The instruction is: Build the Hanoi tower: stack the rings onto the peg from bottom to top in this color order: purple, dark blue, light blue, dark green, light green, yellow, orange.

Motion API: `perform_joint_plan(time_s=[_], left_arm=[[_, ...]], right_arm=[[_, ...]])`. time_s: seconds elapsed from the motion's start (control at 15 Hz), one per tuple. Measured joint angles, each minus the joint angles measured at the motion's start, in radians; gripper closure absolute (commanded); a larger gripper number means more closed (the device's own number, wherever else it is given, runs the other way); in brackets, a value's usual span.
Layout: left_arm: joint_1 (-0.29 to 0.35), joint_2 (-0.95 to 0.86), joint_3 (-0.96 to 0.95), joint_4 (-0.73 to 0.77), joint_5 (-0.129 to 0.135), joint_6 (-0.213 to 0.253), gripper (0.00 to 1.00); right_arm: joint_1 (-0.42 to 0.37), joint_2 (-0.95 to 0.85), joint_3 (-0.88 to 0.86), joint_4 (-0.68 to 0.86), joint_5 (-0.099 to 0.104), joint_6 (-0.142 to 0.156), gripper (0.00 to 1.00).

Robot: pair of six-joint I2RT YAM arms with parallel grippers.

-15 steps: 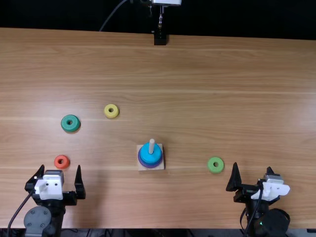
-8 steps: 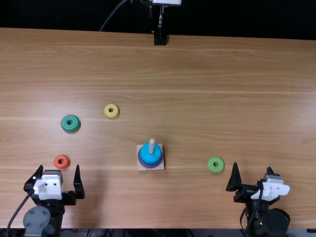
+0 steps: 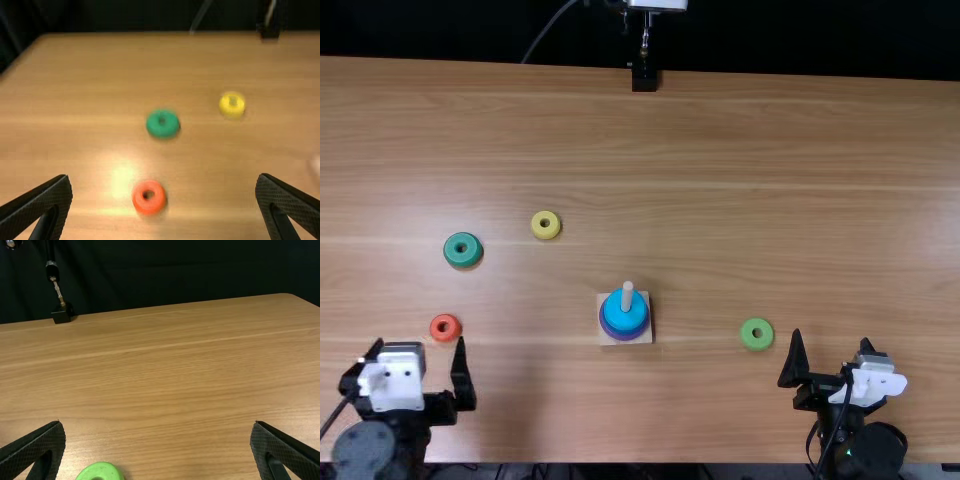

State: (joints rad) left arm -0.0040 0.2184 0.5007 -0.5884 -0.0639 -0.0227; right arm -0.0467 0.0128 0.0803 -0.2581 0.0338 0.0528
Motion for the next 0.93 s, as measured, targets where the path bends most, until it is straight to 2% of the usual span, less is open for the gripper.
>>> perform_joint_plan(time_s=[0.13,0.27,0.47,0.73,0.93], left_arm=[[0.045,0.157,0.125,-0.014,0.0,0.0,0.0],[0.071,0.332,0.229,-0.097,0.0,-0.001,0.0],[0.072,0.505,0.388,-0.174,0.006,0.0,0.0],[0.084,0.81,0.394,-0.194,0.042,-0.001,0.0],[0.083,0.997,0.416,-0.214,0.046,0.0,0.0]], right_arm=[[0.0,0.0,0.0,0.0,0.0,0.0,0.0],[0.0,0.0,0.0,0.0,0.0,0.0,0.0],[0.0,0.0,0.0,0.0,0.0,0.0,0.0],[0.0,0.0,0.0,0.0,0.0,0.0,0.0],[0.0,0.0,0.0,0.0,0.0,0.0,0.0]])
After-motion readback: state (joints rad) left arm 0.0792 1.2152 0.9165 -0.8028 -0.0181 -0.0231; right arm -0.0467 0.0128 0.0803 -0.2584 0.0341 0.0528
